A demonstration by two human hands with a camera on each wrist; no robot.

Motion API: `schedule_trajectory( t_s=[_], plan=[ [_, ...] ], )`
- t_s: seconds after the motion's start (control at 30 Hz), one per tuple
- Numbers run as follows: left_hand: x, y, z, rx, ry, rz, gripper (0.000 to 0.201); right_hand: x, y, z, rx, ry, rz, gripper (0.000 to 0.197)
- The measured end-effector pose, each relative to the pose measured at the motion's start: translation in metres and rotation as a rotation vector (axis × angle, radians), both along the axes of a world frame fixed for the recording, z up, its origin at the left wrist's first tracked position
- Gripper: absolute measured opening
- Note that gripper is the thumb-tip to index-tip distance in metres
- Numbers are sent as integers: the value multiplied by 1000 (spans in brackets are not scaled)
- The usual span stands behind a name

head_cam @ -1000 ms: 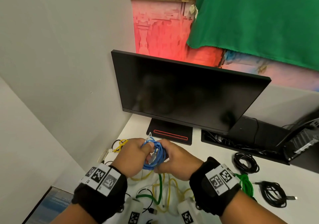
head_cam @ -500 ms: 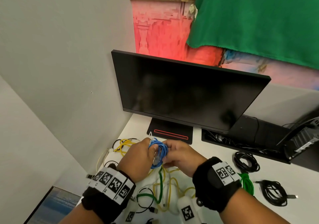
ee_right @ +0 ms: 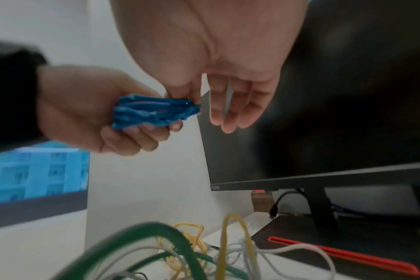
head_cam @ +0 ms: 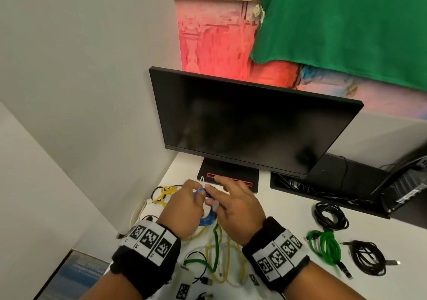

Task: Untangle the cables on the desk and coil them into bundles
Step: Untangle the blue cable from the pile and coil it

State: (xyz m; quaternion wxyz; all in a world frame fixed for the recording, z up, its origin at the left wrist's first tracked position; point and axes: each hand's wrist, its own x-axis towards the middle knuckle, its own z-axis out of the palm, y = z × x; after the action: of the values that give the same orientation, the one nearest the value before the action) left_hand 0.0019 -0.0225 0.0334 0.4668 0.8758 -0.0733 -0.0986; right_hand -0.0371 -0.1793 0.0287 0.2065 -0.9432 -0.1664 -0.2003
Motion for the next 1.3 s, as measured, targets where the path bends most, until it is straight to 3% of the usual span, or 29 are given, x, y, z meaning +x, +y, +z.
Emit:
schedule_trajectory(
  t_s=[0.07, 0.13, 0.2, 0.33, 0.4, 0.47, 0.53, 0.63, 0.7, 0.73, 0.8, 0.9, 1.07, 1.13, 1.2, 1.3],
  plan=[
    [3, -2, -1, -13, -10, 44, 10, -2, 4, -6, -32, -172, 46, 30],
    [6, -2, 1, -9, -32, 23, 15, 0, 3, -7, 22, -160, 98, 22],
    [6, -1, 3, -36, -45, -65, 23, 6, -4, -4, 286, -80, 40, 12],
    [-2, 6, 12, -46, -109, -312, 19, 19, -15, 0, 860, 310, -177, 26],
    [-5, 5, 14, -22, -145, -362, 13, 22, -15, 1, 1116, 613, -180, 29],
    [-7, 3, 14, 10, -180, -368, 11, 21, -16, 2, 1289, 798, -152, 27],
    [-8, 2, 11, 25, -193, -340, 13, 20, -16, -3, 1281, 784, -189, 15],
    [-7, -2, 5, 34, -180, -318, 13, 17, -13, -10, 1189, 614, -271, 19],
    [-7, -4, 2, 44, -165, -315, 13, 15, -13, -11, 978, 489, -251, 9],
    [-7, -4, 1, 38, -155, -313, 14, 12, -14, -12, 852, 459, -226, 19],
    [-4, -3, -1, 7, -127, -297, 16, 7, -17, -11, 776, 514, -135, 26],
    [-2, 1, -2, 6, -100, -283, 16, 2, -22, -10, 799, 680, 18, 9],
    [-9, -4, -4, 0, -84, -336, 11, 1, -22, -16, 441, 569, -118, 12],
    [-11, -5, 0, -116, -16, -357, 9, 0, -26, -16, 512, 515, -114, 13],
    [-13, -4, 2, -180, 33, -390, 18, 0, -35, -14, 701, 524, -74, 16],
    [-12, -3, 2, -73, -36, -358, 15, -3, -53, -12, 857, 610, 42, 13]
  ],
)
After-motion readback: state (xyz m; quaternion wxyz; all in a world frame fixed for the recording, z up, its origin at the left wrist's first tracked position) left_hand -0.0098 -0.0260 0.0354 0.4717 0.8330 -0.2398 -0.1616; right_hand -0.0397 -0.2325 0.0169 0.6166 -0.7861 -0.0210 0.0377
